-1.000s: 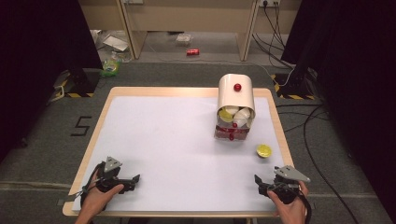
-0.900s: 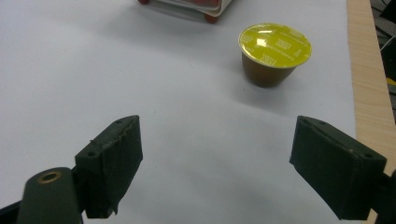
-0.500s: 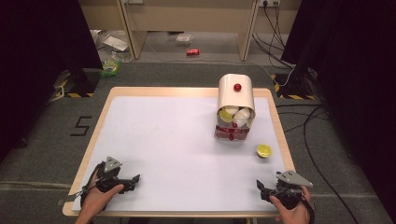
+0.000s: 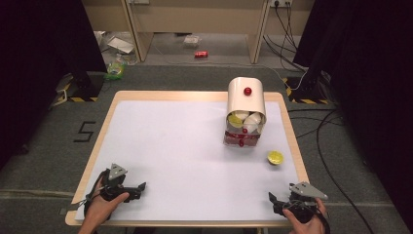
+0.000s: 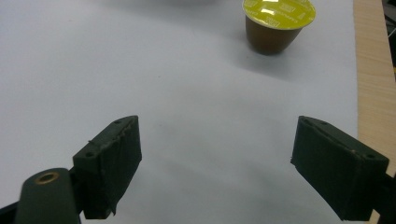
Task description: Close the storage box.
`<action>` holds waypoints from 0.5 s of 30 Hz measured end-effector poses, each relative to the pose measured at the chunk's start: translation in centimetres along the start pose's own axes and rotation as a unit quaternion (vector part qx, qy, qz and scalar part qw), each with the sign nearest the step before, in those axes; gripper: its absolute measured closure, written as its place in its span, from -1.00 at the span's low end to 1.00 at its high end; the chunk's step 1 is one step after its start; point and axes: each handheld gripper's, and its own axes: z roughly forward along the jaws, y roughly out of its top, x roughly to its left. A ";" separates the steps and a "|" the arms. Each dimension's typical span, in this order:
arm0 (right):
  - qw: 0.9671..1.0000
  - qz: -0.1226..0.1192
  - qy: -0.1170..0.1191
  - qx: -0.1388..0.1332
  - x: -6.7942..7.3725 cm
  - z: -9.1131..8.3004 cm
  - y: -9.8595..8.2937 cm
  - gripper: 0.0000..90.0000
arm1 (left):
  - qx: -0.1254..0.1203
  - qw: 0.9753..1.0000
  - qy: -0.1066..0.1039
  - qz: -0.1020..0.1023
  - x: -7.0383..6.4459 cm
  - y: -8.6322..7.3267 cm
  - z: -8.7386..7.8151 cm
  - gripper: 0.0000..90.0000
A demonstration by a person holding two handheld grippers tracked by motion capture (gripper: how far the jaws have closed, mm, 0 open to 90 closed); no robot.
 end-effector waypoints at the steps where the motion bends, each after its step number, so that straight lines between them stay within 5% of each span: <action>1: 1.000 0.003 0.000 0.002 0.1 0.0 -0.1 -0.64 | 0.000 1.000 0.000 0.000 0.0 0.0 0.0 -1.00; 15: 1.000 -0.007 0.010 0.011 0.1 -0.2 -0.7 -0.65 | 0.000 1.000 0.000 0.000 0.0 0.0 0.0 -1.00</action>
